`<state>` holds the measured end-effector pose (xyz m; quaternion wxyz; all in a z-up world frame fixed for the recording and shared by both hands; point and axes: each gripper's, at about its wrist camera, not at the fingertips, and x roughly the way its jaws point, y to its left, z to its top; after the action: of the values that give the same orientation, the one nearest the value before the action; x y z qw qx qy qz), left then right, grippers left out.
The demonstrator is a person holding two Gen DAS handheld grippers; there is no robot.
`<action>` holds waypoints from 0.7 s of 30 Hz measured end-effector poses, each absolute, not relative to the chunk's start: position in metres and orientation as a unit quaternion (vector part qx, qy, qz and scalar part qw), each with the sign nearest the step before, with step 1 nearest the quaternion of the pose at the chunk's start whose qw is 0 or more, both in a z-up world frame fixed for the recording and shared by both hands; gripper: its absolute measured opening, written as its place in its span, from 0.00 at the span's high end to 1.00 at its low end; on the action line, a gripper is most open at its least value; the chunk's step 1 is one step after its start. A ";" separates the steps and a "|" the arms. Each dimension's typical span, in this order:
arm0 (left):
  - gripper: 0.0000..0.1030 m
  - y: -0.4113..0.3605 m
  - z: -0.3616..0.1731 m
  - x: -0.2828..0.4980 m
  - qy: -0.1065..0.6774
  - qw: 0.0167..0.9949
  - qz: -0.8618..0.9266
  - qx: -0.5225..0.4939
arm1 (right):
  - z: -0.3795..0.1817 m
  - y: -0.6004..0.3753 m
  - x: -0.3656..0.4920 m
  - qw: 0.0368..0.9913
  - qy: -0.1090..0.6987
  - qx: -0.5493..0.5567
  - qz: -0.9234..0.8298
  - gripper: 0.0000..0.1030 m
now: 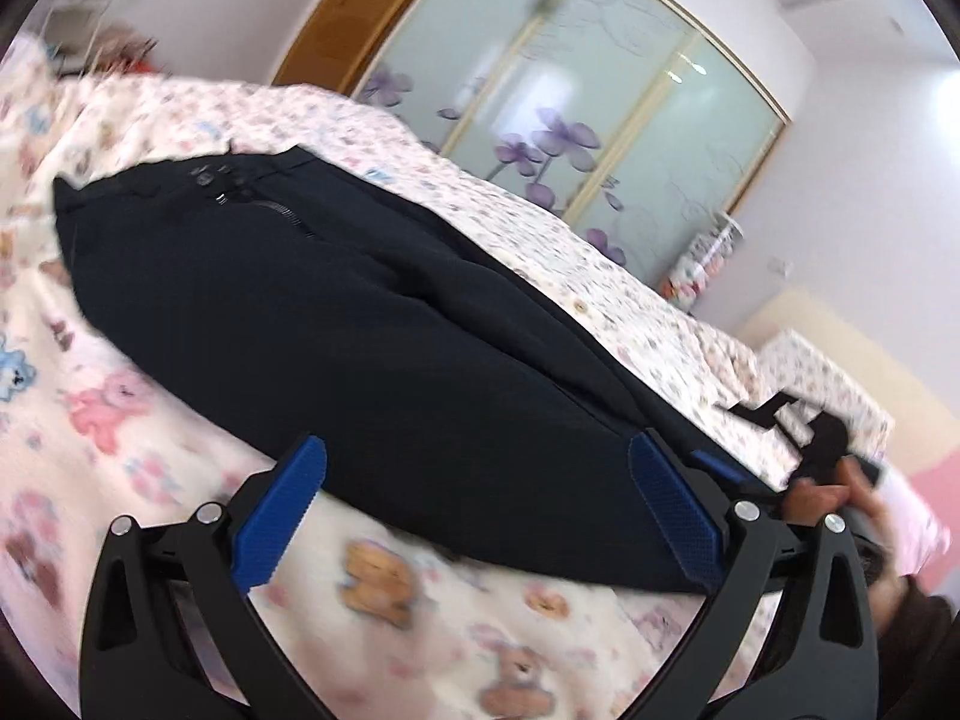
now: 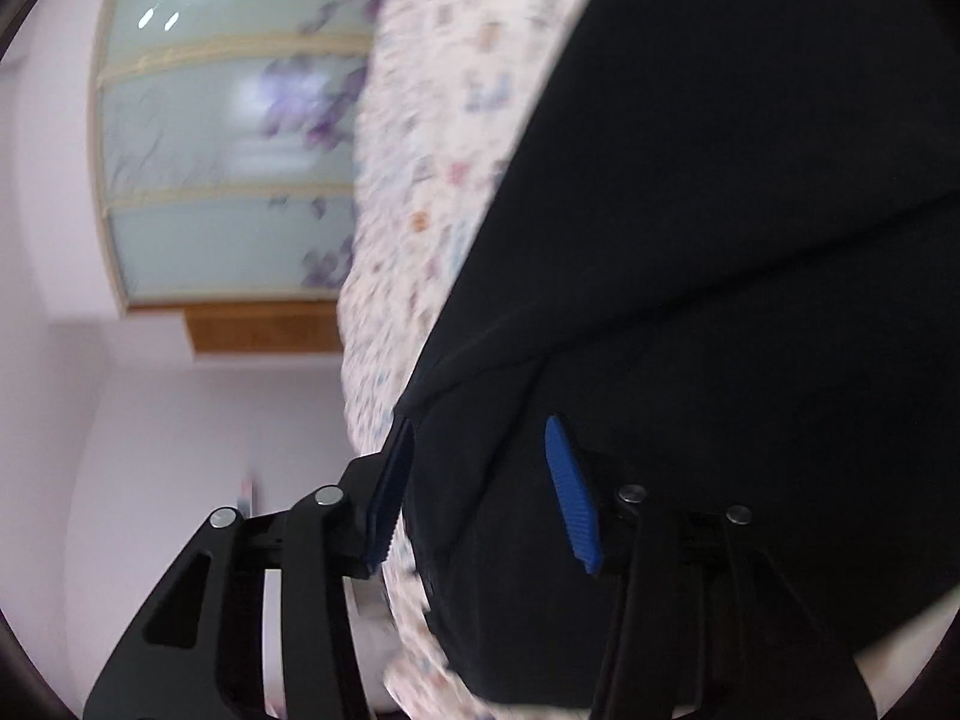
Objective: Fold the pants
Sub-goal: 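Lift the hems with the right gripper and fold them toward the waistband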
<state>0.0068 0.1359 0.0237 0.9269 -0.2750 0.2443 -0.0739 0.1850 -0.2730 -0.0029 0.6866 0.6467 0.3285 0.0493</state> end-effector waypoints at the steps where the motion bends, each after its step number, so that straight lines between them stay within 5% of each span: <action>1: 0.02 0.142 0.022 0.008 0.246 0.921 -0.078 -0.291 | -0.007 -0.274 0.189 0.686 0.323 0.651 0.035 0.53; 5: 0.02 0.152 0.017 0.010 0.238 0.908 -0.086 -0.333 | -0.025 -0.276 0.199 0.675 0.311 0.668 -0.020 0.56; 10: 0.02 0.148 0.016 0.008 0.219 0.908 -0.106 -0.342 | -0.040 -0.284 0.198 0.693 0.288 0.660 -0.042 0.92; 21: 0.02 0.159 0.000 0.016 0.217 0.886 -0.130 -0.388 | 0.009 -0.268 0.125 0.844 0.254 0.450 0.145 0.96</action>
<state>0.0164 0.1591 -0.0001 0.8862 -0.3879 0.2173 -0.1305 0.1250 -0.2676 0.0089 0.8436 0.4504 0.2536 0.1453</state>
